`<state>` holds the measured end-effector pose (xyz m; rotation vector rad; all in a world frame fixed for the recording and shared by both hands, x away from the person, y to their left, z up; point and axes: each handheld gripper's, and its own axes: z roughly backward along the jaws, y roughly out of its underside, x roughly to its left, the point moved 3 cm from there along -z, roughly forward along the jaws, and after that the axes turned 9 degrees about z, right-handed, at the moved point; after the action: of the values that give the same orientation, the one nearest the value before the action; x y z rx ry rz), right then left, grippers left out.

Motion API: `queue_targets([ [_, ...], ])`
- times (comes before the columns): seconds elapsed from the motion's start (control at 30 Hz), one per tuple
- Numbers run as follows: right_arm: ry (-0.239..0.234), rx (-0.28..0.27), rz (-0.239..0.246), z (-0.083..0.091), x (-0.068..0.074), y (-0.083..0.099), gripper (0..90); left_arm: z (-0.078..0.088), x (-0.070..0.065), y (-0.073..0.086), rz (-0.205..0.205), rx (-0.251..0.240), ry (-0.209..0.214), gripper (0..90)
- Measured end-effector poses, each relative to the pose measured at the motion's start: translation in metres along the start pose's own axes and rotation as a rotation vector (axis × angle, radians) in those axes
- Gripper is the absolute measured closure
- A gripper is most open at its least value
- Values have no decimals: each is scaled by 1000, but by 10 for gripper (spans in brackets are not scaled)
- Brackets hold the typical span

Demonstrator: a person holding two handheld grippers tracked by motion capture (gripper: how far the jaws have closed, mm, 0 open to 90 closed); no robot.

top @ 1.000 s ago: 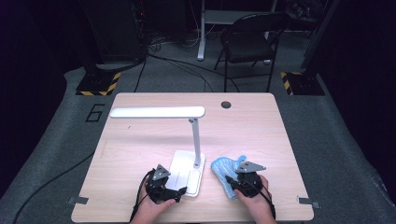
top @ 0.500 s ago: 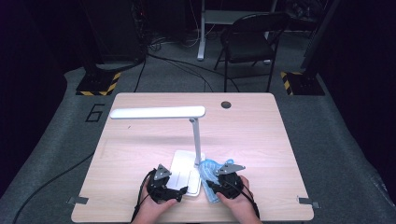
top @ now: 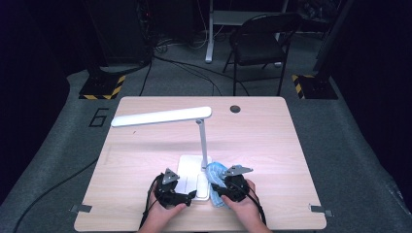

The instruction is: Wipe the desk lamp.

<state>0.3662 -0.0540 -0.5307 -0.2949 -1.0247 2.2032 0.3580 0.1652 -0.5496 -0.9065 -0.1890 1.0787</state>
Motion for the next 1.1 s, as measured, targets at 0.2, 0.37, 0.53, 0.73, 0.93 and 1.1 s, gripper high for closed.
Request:
queue_targets([
  [0.2, 15, -22, -3, 4, 4, 1, 570, 0, 0, 0, 2, -1, -1, 0],
  [0.37, 31, -14, 20, 6, 4, 3, 643, -1, -2, 0, 16, -10, -22, 0],
  [0.53, 34, -15, 50, 4, 7, 2, 648, -2, -5, 0, 44, -18, -34, 0],
  [0.73, 42, -21, 41, 4, 10, 2, 642, -2, -5, 0, 37, -17, -38, 0],
  [0.93, 58, -28, 49, 3, 17, 3, 654, -3, -4, -1, 31, -15, -36, 0],
  [1.1, 49, -27, 71, 4, 21, 3, 668, -4, -4, -2, 46, -33, -33, 0],
])
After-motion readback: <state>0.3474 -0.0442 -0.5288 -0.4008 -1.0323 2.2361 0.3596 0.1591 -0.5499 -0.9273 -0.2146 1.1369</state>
